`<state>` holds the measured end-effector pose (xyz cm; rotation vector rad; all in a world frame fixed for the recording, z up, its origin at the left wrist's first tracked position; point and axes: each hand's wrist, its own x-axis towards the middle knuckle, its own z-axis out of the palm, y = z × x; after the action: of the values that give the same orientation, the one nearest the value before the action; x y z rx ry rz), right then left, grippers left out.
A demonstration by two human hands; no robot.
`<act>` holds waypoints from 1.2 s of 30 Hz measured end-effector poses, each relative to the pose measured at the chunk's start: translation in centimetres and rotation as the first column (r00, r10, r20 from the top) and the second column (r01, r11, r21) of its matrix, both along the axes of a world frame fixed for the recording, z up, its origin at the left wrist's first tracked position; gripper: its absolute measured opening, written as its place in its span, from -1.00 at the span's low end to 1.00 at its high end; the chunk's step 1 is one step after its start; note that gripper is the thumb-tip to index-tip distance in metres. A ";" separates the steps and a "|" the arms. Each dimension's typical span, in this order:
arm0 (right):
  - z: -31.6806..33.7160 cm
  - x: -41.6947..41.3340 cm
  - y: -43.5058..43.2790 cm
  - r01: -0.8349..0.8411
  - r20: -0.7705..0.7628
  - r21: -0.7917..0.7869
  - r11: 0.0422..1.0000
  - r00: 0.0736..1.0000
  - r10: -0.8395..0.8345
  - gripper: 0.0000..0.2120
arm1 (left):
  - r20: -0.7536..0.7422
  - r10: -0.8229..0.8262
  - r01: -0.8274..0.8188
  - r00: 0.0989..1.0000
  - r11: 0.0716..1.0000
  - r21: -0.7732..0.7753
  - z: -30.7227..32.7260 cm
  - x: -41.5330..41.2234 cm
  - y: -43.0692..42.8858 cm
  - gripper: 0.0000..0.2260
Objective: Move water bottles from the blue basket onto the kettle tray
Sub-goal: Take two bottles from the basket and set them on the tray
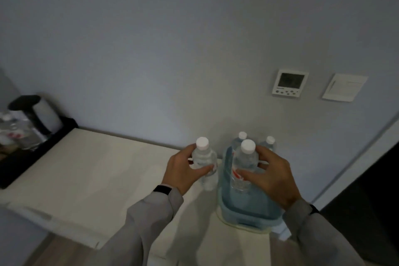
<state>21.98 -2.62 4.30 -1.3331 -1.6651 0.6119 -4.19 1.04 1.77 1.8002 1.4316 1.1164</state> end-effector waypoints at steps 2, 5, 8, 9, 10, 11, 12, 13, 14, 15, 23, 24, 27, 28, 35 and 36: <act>1.1 -3.2 0.0 -0.036 0.006 0.020 0.999 0.999 0.036 -0.43 | 0.001 0.036 -0.036 0.999 0.999 0.018 0.9 -3.4 -1.0 -0.43; 2.8 -8.8 -0.3 -0.091 -0.006 0.042 0.995 0.996 0.091 -0.43 | 0.016 0.084 -0.084 0.996 0.996 0.042 2.3 -9.2 -3.1 -0.44; 4.2 -15.4 -1.1 -0.145 0.003 0.051 0.988 0.989 0.145 -0.44 | 0.019 0.130 -0.132 0.991 0.988 0.084 3.7 -15.7 -5.6 -0.51; 4.6 -17.9 -1.4 -0.164 0.008 0.049 0.985 0.987 0.163 -0.42 | 0.019 0.149 -0.151 0.989 0.984 0.098 4.2 -18.0 -6.5 -0.52; 5.0 -20.3 -1.7 -0.183 0.014 0.050 0.982 0.983 0.182 -0.40 | 0.018 0.169 -0.170 0.985 0.979 0.112 4.6 -20.5 -7.5 -0.52; 5.2 -22.8 -2.1 -0.202 0.017 0.057 0.978 0.979 0.201 -0.39 | 0.012 0.188 -0.188 0.982 0.974 0.125 5.0 -22.9 -8.4 -0.53; 5.4 -25.1 -2.4 -0.221 0.019 0.063 0.973 0.975 0.220 -0.40 | 0.006 0.207 -0.206 0.978 0.969 0.135 5.3 -25.3 -9.3 -0.53; 5.6 -27.4 -2.7 -0.240 0.018 0.068 0.968 0.971 0.239 -0.41 | 0.000 0.227 -0.225 0.974 0.964 0.142 5.7 -27.6 -10.2 -0.52; 5.7 -29.7 -3.0 -0.258 0.015 0.071 0.964 0.966 0.258 -0.43 | -0.006 0.249 -0.246 0.968 0.958 0.148 6.0 -29.9 -11.0 -0.51; 5.8 -32.0 -3.2 -0.276 0.011 0.075 0.958 0.961 0.276 -0.45 | -0.013 0.271 -0.266 0.962 0.951 0.157 6.3 -32.1 -11.8 -0.50; 6.0 -49.3 -2.1 -0.443 -0.003 0.046 0.895 0.896 0.444 -0.45 | 0.001 0.422 -0.415 0.907 0.891 0.183 7.6 -47.9 -15.3 -0.46; 5.9 -51.3 -1.5 -0.460 -0.006 0.043 0.887 0.887 0.461 -0.45 | 0.002 0.436 -0.429 0.900 0.885 0.181 7.6 -49.7 -15.3 -0.47; 5.2 -57.2 0.7 -0.501 -0.033 0.038 0.865 0.864 0.502 -0.44 | -0.027 0.487 -0.475 0.873 0.863 0.173 7.3 -55.4 -14.6 -0.49; 4.9 -59.0 1.5 -0.510 -0.041 0.037 0.860 0.859 0.511 -0.42 | -0.036 0.504 -0.492 0.863 0.854 0.167 7.2 -57.2 -14.1 -0.47; 3.9 -70.9 6.8 -0.552 -0.015 0.021 0.834 0.833 0.552 -0.44 | -0.097 0.583 -0.564 0.806 0.808 0.173 7.0 -68.4 -10.6 -0.47; 3.7 -72.3 7.4 -0.556 -0.017 0.020 0.831 0.831 0.556 -0.44 | -0.092 0.585 -0.566 0.806 0.806 0.170 6.9 -69.8 -10.0 -0.48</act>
<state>-50.32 4.77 8.04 -0.8066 -2.0471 0.9423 -73.95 -9.00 8.71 1.5852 2.1298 1.4283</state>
